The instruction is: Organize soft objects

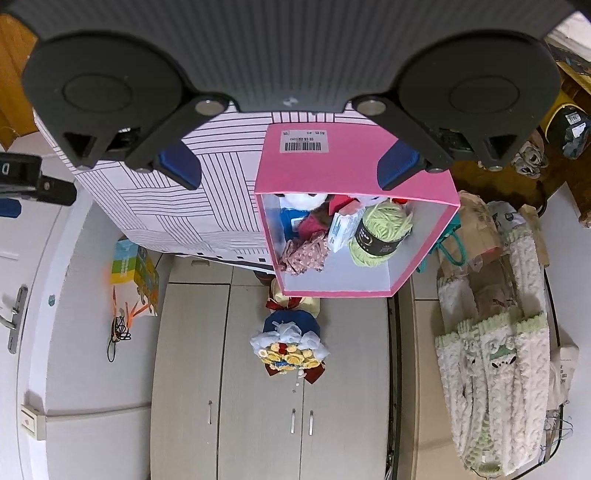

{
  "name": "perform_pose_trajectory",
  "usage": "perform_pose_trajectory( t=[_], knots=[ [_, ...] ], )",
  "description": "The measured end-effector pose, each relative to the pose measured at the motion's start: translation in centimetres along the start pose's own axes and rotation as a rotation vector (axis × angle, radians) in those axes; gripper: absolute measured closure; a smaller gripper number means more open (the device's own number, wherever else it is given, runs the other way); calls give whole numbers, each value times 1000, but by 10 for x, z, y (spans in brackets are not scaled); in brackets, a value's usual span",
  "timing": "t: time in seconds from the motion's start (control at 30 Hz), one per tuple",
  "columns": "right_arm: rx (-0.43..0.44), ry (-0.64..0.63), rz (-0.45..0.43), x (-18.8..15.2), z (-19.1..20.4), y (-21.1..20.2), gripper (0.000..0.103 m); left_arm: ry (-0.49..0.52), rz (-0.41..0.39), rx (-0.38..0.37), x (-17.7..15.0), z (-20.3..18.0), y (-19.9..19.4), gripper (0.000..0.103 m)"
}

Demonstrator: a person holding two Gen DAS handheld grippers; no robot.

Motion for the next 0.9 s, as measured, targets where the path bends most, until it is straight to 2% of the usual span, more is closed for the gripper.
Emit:
perform_pose_trajectory(
  t=[0.63,0.8,0.9],
  knots=[
    [-5,-30,-15,-3,7,-12,0,33,-75,63,-3,1,-14,0],
    [4,-30,-22,-4,9,-16,0,39,-78,68,-2,1,-17,0],
    [4,-31,-24,-4,9,-16,0,37,-51,58,-3,0,-14,0]
  ],
)
Point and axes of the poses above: each gripper's, at about its wrist camera, not at the fingertips, and y roughly the way its jaws point, z to its left, x to its top, the point moved 3 cm from there along y, roughly the way its jaws point, and after that the axes turned 1 degree about -y, right-handed, at the moved point
